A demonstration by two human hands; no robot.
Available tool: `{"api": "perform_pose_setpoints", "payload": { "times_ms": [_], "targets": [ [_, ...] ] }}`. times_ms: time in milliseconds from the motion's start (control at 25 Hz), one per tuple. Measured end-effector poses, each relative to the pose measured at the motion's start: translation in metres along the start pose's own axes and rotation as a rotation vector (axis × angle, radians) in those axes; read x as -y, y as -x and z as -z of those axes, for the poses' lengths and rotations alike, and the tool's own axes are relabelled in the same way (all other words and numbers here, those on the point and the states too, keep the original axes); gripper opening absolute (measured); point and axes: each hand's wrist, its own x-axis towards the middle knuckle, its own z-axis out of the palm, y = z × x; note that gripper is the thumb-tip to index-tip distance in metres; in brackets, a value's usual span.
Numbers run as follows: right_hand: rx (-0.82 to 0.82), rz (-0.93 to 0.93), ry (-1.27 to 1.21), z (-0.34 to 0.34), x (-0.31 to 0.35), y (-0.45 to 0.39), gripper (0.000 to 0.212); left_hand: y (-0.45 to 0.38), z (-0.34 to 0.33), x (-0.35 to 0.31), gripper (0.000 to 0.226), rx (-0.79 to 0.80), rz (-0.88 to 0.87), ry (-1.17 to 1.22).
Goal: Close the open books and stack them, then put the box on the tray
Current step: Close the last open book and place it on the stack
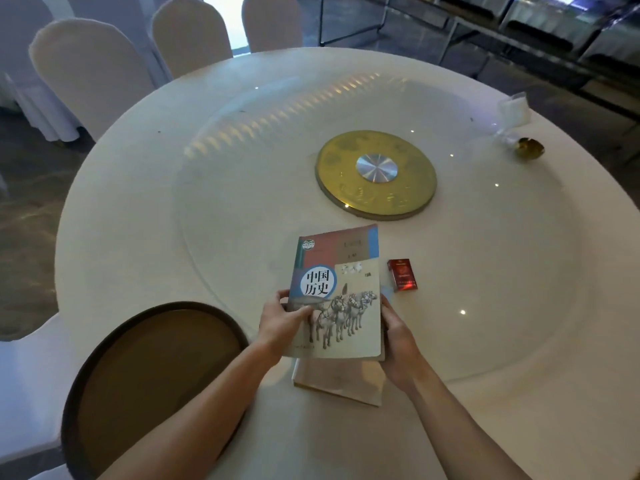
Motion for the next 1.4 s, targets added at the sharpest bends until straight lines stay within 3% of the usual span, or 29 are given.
{"api": "perform_pose_setpoints", "payload": {
  "times_ms": [120, 240, 440, 600, 880, 1160, 1400],
  "targets": [
    [-0.097, -0.045, 0.051, 0.013, 0.002, 0.004, 0.053, 0.001, -0.005, 0.001, 0.050, -0.017, -0.076, -0.047],
    [-0.250, -0.027, 0.271, 0.030, -0.008, -0.002, 0.029, 0.003, -0.014, 0.007, 0.049, 0.014, -0.076, -0.036],
    [-0.446, -0.073, 0.583, 0.048, -0.039, -0.010, 0.015, -0.003, -0.031, 0.046, 0.044, 0.012, -0.006, -0.081],
    [-0.442, -0.156, 0.823, 0.052, -0.063, -0.009, 0.014, -0.010, -0.033, 0.072, 0.040, -0.042, 0.050, -0.218],
    [-0.535, -0.116, 1.185, 0.049, -0.075, -0.010, 0.016, -0.015, -0.022, 0.087, 0.040, -0.062, -0.004, -0.444],
    [-0.579, -0.095, 1.094, 0.057, -0.069, -0.022, 0.017, -0.028, -0.031, 0.073, 0.044, 0.030, -0.101, -0.540],
    [-0.514, -0.122, 1.222, 0.058, -0.068, -0.027, 0.021, -0.030, -0.029, 0.073, 0.042, 0.045, -0.077, -0.578]
  ]
}}
